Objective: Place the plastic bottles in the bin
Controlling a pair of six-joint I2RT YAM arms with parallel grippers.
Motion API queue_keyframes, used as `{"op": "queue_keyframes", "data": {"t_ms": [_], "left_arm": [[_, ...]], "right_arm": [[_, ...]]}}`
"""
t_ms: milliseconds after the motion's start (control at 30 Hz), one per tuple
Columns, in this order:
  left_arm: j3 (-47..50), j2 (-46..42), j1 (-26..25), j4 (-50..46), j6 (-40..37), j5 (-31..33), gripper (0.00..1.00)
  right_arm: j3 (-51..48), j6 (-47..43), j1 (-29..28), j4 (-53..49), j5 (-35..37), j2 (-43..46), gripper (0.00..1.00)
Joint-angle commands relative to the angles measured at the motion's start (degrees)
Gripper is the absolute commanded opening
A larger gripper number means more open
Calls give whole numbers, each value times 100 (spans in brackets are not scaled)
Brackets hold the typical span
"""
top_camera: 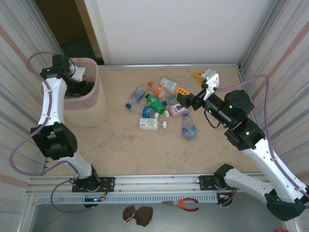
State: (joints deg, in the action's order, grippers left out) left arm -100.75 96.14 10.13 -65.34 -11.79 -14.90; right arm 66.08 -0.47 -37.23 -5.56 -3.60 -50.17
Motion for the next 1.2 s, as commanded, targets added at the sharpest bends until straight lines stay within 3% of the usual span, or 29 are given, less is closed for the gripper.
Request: {"op": "queue_keyframes", "data": {"t_ms": [0, 300, 533, 900, 1033, 1167], "left_arm": [[-149, -403, 12, -59, 1, -141, 77], [-51, -980, 15, 241, 206, -620, 76], [81, -1566, 15, 738, 535, -1142, 76], [1626, -2755, -31, 3297, 1801, -2903, 75], [2033, -3027, -316, 3695, 1889, -2894, 74], [2254, -3164, -728, 3794, 1859, -2739, 74]], "right_arm": [[-17, 141, 98, -262, 221, -22, 81], [618, 491, 476, -1948, 544, -884, 81], [695, 1115, 963, -2683, 643, -1432, 78], [714, 1936, 2062, -3582, 51, -2850, 67], [934, 1936, 2097, -3903, 167, -3652, 65], [1035, 1906, 2084, -3916, -151, -4388, 64]]}}
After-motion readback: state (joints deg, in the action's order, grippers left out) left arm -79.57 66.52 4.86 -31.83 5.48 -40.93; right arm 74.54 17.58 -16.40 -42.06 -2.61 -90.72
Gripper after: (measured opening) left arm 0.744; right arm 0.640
